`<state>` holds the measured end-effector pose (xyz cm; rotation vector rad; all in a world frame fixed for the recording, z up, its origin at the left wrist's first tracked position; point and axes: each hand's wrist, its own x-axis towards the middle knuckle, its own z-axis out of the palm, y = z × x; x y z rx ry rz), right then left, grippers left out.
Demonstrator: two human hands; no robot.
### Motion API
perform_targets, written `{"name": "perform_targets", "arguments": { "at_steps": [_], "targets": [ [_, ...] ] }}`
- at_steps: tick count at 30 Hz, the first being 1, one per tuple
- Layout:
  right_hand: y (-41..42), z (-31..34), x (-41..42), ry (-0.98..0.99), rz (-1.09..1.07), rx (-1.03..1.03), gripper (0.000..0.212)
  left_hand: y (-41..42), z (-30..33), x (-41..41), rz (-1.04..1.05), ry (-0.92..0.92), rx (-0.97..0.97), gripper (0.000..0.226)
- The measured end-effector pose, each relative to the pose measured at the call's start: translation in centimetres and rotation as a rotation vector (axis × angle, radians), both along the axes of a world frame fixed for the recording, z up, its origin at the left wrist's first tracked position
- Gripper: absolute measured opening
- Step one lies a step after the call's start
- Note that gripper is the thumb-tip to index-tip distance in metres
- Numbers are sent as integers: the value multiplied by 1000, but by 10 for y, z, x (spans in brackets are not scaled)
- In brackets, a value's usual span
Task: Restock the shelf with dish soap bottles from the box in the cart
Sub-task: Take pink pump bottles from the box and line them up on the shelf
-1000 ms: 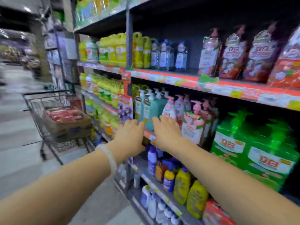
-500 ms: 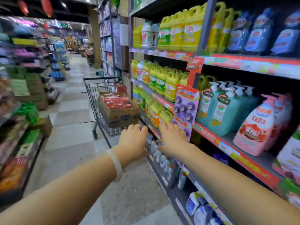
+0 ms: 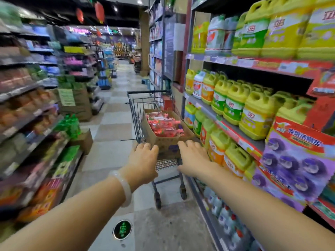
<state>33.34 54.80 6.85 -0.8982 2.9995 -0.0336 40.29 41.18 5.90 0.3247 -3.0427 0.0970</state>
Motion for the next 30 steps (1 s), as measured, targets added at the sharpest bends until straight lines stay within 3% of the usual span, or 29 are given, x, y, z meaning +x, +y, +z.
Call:
{"name": "perform_targets", "arguments": {
  "at_steps": [7, 15, 19, 30],
  "targets": [
    [-106, -28, -110, -28, 39, 2, 68, -99, -24, -108, -6, -20, 32, 65],
    [-216, -34, -261, -56, -78, -14, 75, -220, -24, -265, -103, -24, 73, 67],
    [-242, -45, -318, -98, -143, -5, 73, -259, -33, -335, -139, -72, 85, 61],
    [-280, -106, -483, -246, -323, -52, 78, -322, -87, -519, -260, -183, 107, 77]
  ]
}}
